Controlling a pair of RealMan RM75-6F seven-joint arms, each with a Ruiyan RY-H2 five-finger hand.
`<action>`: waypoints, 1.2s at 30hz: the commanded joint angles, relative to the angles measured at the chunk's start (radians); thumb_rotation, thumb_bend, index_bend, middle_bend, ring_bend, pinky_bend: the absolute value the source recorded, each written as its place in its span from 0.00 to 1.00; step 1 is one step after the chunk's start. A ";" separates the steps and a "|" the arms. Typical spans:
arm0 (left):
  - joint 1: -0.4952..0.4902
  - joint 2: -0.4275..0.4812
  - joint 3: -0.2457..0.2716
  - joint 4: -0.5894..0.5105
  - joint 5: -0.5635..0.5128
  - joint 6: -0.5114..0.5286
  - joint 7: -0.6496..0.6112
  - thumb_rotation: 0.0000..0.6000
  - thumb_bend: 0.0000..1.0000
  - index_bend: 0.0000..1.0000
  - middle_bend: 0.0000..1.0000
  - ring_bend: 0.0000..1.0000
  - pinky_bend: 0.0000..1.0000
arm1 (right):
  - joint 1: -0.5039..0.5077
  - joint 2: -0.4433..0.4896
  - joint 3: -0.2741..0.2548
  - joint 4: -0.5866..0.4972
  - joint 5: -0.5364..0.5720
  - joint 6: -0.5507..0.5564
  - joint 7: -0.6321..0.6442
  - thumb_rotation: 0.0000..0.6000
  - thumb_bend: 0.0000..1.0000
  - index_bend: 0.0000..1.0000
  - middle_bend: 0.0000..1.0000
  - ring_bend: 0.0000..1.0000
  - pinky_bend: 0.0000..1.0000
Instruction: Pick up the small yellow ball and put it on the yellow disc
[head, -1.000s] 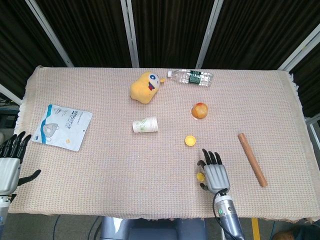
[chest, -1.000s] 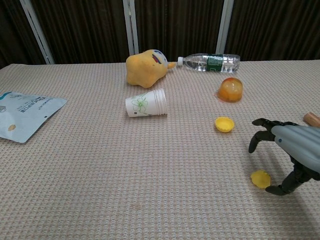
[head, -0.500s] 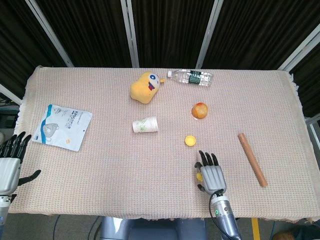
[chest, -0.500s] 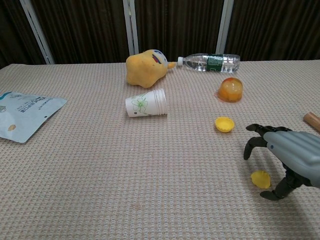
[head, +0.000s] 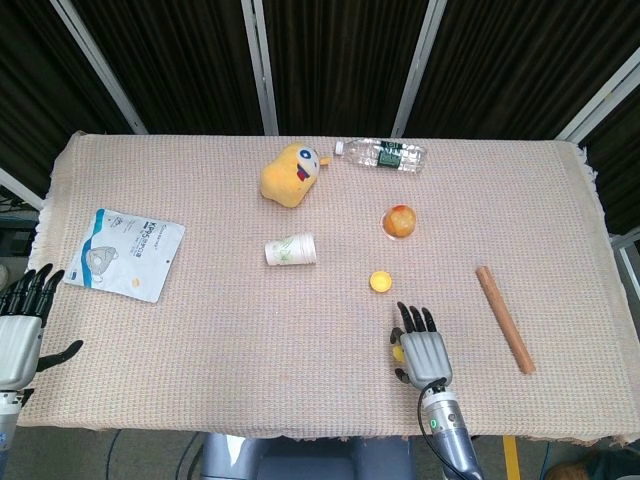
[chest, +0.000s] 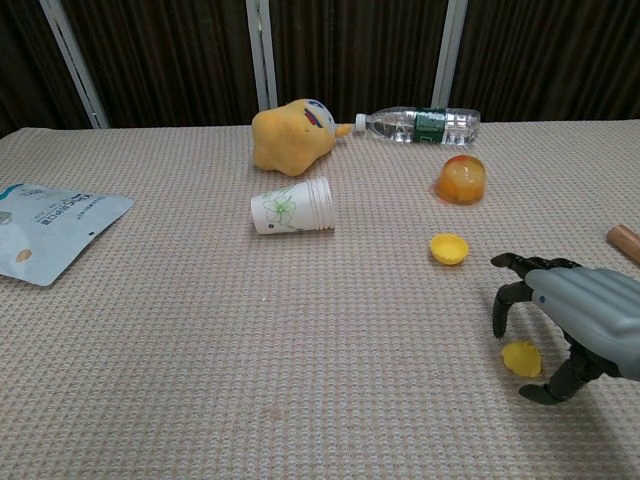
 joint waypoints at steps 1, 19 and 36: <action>0.000 0.000 0.001 0.000 0.000 -0.002 -0.001 1.00 0.00 0.00 0.00 0.00 0.11 | 0.001 0.002 -0.002 0.005 0.006 -0.004 0.005 1.00 0.13 0.45 0.00 0.00 0.00; -0.002 0.006 0.005 -0.007 -0.001 -0.012 -0.006 1.00 0.00 0.00 0.00 0.00 0.12 | 0.020 0.013 0.006 0.045 0.026 -0.033 0.042 1.00 0.13 0.46 0.00 0.00 0.00; -0.002 0.010 0.007 -0.012 -0.002 -0.016 -0.008 1.00 0.00 0.00 0.00 0.00 0.12 | 0.037 0.023 0.003 0.063 0.023 -0.048 0.058 1.00 0.13 0.52 0.00 0.00 0.00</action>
